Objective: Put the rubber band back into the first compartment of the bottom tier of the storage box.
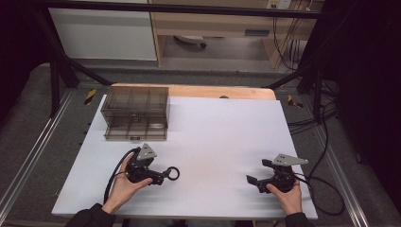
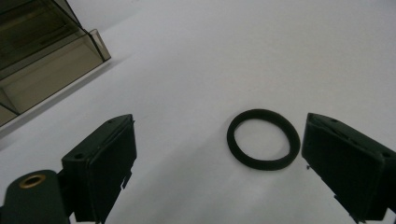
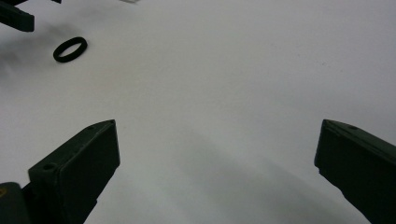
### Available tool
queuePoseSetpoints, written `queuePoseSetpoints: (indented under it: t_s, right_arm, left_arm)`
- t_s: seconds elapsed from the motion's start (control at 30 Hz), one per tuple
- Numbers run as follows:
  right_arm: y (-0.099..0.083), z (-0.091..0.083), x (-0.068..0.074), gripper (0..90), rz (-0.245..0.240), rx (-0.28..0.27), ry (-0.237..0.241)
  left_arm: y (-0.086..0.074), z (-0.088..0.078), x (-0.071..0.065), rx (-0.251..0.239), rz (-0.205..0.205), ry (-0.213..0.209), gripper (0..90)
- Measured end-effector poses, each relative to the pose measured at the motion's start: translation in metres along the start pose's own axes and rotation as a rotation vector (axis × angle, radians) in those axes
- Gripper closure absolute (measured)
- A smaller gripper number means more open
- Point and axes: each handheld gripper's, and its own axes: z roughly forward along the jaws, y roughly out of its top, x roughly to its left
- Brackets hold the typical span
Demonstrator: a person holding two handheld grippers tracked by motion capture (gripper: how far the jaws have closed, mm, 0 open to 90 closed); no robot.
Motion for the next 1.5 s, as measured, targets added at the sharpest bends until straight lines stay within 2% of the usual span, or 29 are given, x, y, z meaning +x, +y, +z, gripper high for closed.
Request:
queuePoseSetpoints:
  t_s: [0.43,0.7,1.1,1.5]
  right_arm:
    - [0.0,0.0,0.0,0.7,0.003,0.0,0.001]
    - [0.0,0.0,0.0,0.7,-0.001,0.002,0.002]
    - [0.0,0.001,0.0,0.7,0.0,0.001,0.005]
    - [0.0,0.0,0.0,0.7,-0.001,0.002,0.007]
  left_arm:
    - [-0.003,0.01,-0.006,0.034,-0.005,0.024,25.7]
    - [-0.003,0.014,-0.009,0.039,-0.023,0.006,40.6]
    - [-0.004,0.021,-0.013,0.056,-0.042,0.013,59.9]
    - [-0.005,0.022,-0.011,0.064,-0.062,0.001,72.6]
